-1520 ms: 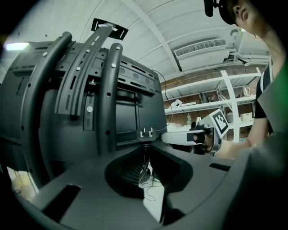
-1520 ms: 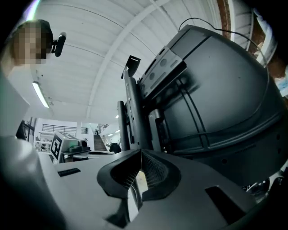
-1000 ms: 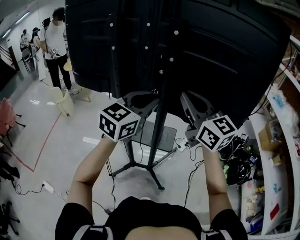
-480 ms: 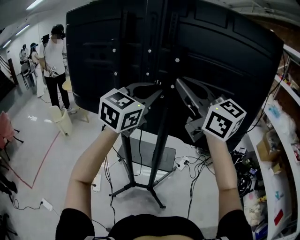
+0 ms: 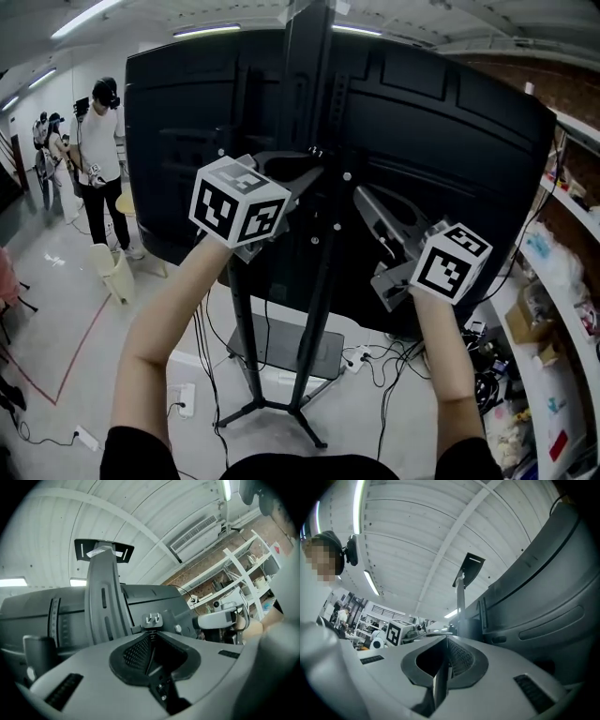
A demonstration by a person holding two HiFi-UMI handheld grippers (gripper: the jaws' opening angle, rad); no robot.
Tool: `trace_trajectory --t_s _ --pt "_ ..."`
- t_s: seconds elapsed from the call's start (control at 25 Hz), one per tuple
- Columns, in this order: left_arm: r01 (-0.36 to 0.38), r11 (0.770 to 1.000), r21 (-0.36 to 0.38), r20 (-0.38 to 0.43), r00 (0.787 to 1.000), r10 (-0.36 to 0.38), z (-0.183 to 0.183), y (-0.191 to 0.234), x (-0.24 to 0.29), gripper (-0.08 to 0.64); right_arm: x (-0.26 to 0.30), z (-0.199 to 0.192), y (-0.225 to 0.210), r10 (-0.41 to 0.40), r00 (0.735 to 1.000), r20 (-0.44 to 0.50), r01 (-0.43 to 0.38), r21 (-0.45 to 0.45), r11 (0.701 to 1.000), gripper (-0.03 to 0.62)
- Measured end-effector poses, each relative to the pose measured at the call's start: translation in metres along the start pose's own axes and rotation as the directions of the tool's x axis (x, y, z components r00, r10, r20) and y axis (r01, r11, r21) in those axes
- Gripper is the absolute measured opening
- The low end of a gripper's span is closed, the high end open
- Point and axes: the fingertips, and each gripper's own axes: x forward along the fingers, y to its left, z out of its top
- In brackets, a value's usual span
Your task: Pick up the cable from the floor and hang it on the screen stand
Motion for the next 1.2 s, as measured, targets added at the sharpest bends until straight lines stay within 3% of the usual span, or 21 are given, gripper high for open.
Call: trace_trajectory --t_s 0.44,0.6,0.8,0.96,1.2 --pt "0.03 0.983 0.18 -0.039 0.999 -0.024 0.082 0.013 0.039 0.051 -0.012 0.02 0.001 0.008 1.0 0.022 -0.008 -0.028 1.0 0.023" --pt "0.064 0.962 0.264 -0.085 0.995 -0.043 0.098 0.002 0.056 0.051 -0.019 0.02 -0.001 0.005 0.999 0.033 -0.005 -0.017 1.0 0.023" --pt "0.098 0.907 0.411 -0.14 0.989 -0.043 0.106 -0.016 0.073 0.051 -0.026 0.02 -0.002 -0.004 0.999 0.036 0.005 -0.022 1.0 0.023" --pt "0.181 0.86 0.478 -0.208 0.974 -0.09 0.102 -0.04 0.091 0.051 -0.039 0.02 -0.006 -0.022 0.998 0.051 0.022 -0.003 1.0 0.023" --pt "0.3 0.732 0.612 -0.296 0.945 -0.139 0.081 -0.077 0.104 0.051 -0.059 0.018 -0.015 -0.045 0.998 0.053 0.045 0.005 0.999 0.023"
